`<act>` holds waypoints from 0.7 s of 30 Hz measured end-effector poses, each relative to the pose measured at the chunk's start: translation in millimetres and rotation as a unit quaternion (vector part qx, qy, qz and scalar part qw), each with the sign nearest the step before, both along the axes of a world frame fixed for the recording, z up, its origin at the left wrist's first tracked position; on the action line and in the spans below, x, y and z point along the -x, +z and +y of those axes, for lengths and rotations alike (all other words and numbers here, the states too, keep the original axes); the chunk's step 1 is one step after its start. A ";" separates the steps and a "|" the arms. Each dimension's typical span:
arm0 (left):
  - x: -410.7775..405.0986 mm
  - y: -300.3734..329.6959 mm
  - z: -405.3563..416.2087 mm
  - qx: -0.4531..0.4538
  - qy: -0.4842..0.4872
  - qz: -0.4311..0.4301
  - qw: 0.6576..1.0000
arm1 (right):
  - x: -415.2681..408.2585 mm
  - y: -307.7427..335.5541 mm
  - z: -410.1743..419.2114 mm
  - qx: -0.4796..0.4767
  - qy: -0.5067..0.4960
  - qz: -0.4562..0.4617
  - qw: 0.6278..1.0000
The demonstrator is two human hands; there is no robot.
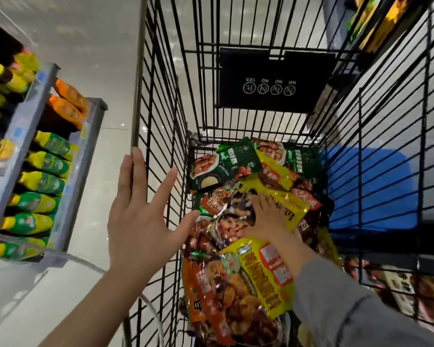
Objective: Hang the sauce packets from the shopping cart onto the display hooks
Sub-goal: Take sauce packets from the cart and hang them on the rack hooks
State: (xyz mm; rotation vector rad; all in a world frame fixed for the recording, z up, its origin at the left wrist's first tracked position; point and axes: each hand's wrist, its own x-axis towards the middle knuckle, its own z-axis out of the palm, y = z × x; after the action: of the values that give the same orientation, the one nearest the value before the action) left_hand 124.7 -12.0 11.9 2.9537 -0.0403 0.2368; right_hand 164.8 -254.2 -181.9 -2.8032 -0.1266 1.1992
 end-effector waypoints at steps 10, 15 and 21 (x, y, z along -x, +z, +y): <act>0.7 1.1 1.1 0.029 0.004 -0.001 1.000 | 82.0 22.0 9.9 -0.018 0.064 0.032 0.997; 6.7 2.8 6.8 0.089 0.001 -0.021 0.996 | 95.5 43.2 -2.0 -0.023 0.053 0.041 0.997; 80.8 -4.8 32.5 0.145 0.049 0.040 0.987 | 128.6 67.0 -29.4 -0.115 -0.180 -0.065 0.975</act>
State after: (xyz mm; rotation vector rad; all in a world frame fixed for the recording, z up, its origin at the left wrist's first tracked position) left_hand 44.0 20.5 7.2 2.6735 0.1379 0.1245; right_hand 36.2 -283.5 -114.8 -2.5543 0.2129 0.8598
